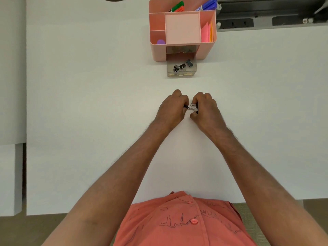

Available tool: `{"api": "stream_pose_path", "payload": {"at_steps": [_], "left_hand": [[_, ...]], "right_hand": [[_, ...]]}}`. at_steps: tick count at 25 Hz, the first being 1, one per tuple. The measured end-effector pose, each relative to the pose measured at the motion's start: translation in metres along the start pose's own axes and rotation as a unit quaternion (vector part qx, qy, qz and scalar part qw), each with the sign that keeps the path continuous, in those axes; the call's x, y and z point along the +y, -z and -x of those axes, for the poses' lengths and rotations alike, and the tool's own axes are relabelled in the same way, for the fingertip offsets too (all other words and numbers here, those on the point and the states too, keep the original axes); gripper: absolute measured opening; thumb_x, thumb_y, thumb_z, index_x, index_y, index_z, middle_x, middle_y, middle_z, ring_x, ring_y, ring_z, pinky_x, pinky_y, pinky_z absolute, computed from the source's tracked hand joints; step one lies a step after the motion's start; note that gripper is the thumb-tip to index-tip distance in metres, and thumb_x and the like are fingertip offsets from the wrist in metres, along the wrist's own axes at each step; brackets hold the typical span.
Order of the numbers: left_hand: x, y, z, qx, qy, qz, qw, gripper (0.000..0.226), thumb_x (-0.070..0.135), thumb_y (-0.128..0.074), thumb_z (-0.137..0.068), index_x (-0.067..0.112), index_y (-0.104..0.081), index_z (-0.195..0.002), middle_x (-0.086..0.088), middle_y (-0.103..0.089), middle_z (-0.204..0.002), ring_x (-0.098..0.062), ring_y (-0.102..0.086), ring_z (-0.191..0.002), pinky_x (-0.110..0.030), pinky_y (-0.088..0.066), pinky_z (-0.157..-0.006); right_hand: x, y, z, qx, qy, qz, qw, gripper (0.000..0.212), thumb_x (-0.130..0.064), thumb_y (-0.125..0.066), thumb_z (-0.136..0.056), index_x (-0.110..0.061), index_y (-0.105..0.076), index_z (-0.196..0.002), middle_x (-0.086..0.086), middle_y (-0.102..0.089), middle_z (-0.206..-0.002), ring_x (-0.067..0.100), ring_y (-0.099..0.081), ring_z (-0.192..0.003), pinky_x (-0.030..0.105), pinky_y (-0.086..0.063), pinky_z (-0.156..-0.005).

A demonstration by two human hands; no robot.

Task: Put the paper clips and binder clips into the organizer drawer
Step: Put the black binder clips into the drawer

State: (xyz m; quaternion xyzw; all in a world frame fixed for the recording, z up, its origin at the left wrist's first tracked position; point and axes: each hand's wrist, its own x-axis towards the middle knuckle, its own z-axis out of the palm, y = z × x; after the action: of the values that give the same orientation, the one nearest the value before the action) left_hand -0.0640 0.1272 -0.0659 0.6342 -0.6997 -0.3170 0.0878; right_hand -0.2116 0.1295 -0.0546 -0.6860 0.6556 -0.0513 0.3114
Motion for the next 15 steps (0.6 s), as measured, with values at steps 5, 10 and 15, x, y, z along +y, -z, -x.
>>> {"api": "stream_pose_path", "payload": {"at_steps": [5,10,15], "left_hand": [[-0.005,0.002,0.001,0.034,0.025,0.067,0.997,0.009,0.014,-0.064,-0.092,0.018,-0.071,-0.096,0.002,-0.061,-0.098,-0.015,-0.060,-0.082,-0.032,-0.052,-0.073],[-0.008,0.008,0.007,0.055,0.116,0.251,0.959,0.005,0.015,-0.071,-0.089,0.019,-0.073,-0.092,0.011,-0.068,-0.079,-0.003,-0.061,-0.066,-0.014,-0.048,-0.064],[-0.011,0.012,0.015,0.064,0.185,0.390,0.900,0.007,0.009,-0.074,-0.089,0.014,-0.075,-0.094,0.002,-0.072,-0.082,-0.010,-0.068,-0.063,-0.018,-0.058,-0.063]], "right_hand": [[0.009,0.016,-0.005,0.007,-0.016,-0.035,0.999,0.016,-0.005,-0.065,-0.088,-0.019,-0.065,-0.095,-0.001,-0.066,-0.092,0.020,-0.062,-0.083,0.028,-0.047,-0.068],[-0.010,0.052,-0.028,0.016,-0.032,-0.119,0.992,0.009,-0.013,-0.073,-0.088,-0.022,-0.075,-0.090,-0.009,-0.067,-0.083,0.003,-0.060,-0.071,0.013,-0.040,-0.059],[-0.046,0.073,-0.085,0.067,0.042,-0.085,0.993,0.016,-0.010,-0.069,-0.090,-0.022,-0.076,-0.098,-0.007,-0.071,-0.099,0.008,-0.065,-0.087,0.008,-0.047,-0.069]]}}
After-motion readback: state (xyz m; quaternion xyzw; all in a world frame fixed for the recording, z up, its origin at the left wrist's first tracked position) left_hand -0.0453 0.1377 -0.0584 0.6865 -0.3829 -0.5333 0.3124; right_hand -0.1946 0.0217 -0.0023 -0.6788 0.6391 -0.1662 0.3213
